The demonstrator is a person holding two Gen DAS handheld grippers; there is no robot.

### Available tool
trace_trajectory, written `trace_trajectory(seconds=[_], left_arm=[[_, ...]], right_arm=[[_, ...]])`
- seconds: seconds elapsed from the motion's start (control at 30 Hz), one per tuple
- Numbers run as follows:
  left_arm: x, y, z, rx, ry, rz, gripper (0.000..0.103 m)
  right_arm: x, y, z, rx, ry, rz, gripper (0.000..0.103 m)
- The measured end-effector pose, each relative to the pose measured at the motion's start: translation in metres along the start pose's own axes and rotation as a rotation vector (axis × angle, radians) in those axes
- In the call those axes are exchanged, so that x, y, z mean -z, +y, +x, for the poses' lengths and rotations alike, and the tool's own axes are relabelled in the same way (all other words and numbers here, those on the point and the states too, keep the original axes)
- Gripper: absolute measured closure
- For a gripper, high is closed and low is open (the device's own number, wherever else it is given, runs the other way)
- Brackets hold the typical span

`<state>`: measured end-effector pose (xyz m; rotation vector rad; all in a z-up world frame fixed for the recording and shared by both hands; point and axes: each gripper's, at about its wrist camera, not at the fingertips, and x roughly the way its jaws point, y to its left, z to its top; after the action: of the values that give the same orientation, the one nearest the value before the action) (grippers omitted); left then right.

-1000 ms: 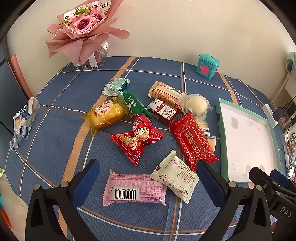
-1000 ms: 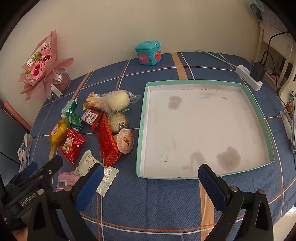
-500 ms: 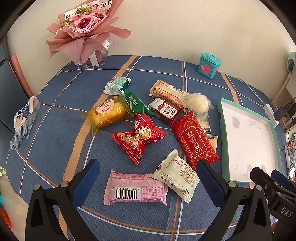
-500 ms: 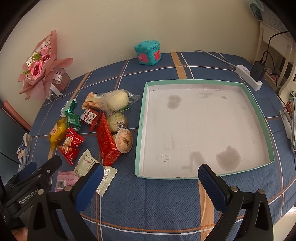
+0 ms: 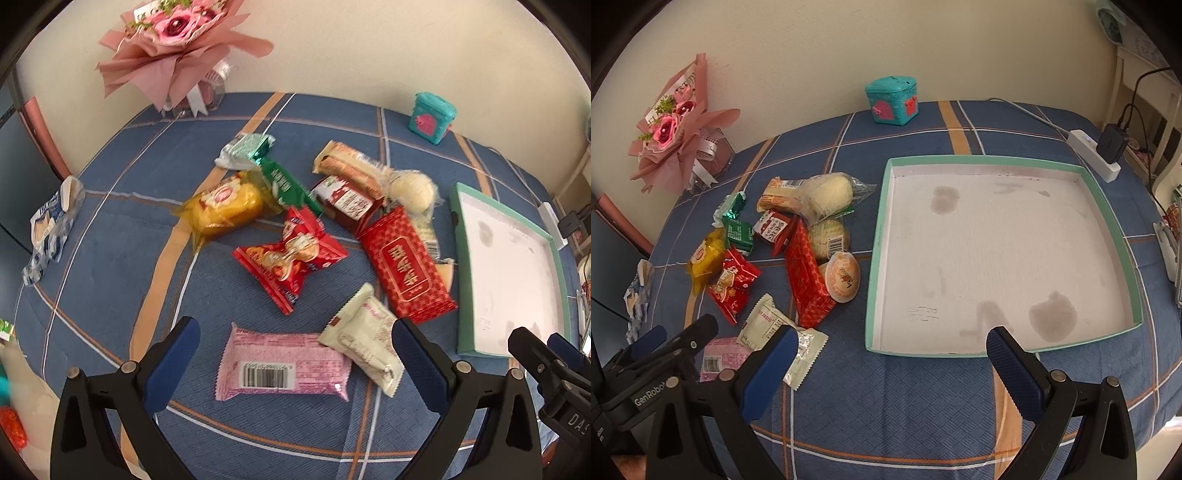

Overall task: Organize snacks
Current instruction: 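Grasp the pink bar with the left tool while the right tool grasps the cream pastry packet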

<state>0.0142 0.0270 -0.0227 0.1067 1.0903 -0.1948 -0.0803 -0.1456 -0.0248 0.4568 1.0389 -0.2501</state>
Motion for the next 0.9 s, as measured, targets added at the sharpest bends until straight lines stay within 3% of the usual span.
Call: trace_trajectory(seconds=[0.4, 0.67, 0.9], left_arm=[[0.013, 0.025, 0.036, 0.033, 0.167, -0.084, 0.000], [0.020, 0.017, 0.060, 0.036, 0.250, -0.053, 0.000], [0.025, 0.031, 0.076, 0.003, 0.253, -0.075, 0.000]], right_arm=[[-0.010, 0.050, 0.034, -0.169, 0.095, -0.088, 0.003], [-0.011, 0.061, 0.062, -0.155, 0.187, -0.120, 0.008], [-0.007, 0.070, 0.085, -0.154, 0.263, -0.158, 0.011]])
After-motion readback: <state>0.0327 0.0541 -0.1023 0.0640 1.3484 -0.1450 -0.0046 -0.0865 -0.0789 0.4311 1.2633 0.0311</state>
